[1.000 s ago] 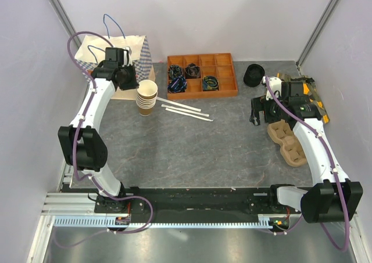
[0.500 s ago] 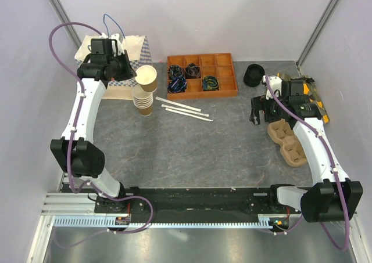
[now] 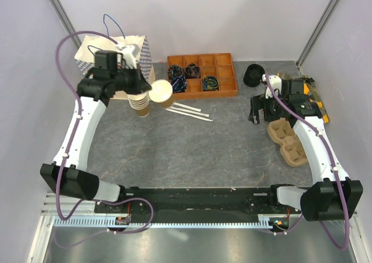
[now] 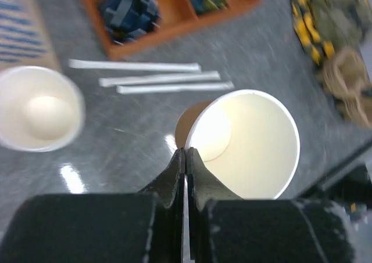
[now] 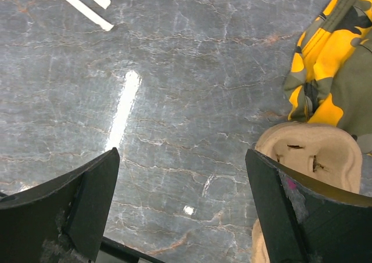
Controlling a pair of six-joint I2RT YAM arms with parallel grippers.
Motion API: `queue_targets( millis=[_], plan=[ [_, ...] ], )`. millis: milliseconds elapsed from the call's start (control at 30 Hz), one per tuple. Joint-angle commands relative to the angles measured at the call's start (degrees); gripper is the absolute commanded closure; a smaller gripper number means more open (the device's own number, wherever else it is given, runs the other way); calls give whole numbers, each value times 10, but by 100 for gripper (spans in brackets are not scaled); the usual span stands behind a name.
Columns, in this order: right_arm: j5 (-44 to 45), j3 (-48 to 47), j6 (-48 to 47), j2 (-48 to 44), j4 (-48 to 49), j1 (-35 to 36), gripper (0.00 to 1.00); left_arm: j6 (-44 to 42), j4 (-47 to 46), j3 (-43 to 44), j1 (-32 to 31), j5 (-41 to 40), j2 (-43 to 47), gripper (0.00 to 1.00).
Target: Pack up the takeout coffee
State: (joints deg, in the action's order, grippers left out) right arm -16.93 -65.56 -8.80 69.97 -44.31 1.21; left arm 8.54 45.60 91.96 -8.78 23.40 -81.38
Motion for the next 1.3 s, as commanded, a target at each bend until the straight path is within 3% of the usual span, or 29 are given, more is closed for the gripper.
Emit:
queue_targets(
  millis=[0,100,233,500,700,1267],
  plan=[
    [-29,-30,-1,-2,-1,-2,2,-82,1,-80,-77,72,17,98],
    [-35,-28,-3,-1,-7,-2,2,-125,-17,-133,-134,128,19,98],
    [-37,-31,-9,1,-16,-2,2,-128,-53,-166,-204,128,-14,98],
    [-22,-22,-16,-6,-24,-2,2,-98,-133,-190,-276,25,-82,98],
    [-22,-23,-16,1,-21,-2,2,-90,-177,-216,-289,-51,-93,97],
    [-17,-19,-17,4,-19,-2,2,-55,-303,-278,-299,-46,-109,93]
  ],
)
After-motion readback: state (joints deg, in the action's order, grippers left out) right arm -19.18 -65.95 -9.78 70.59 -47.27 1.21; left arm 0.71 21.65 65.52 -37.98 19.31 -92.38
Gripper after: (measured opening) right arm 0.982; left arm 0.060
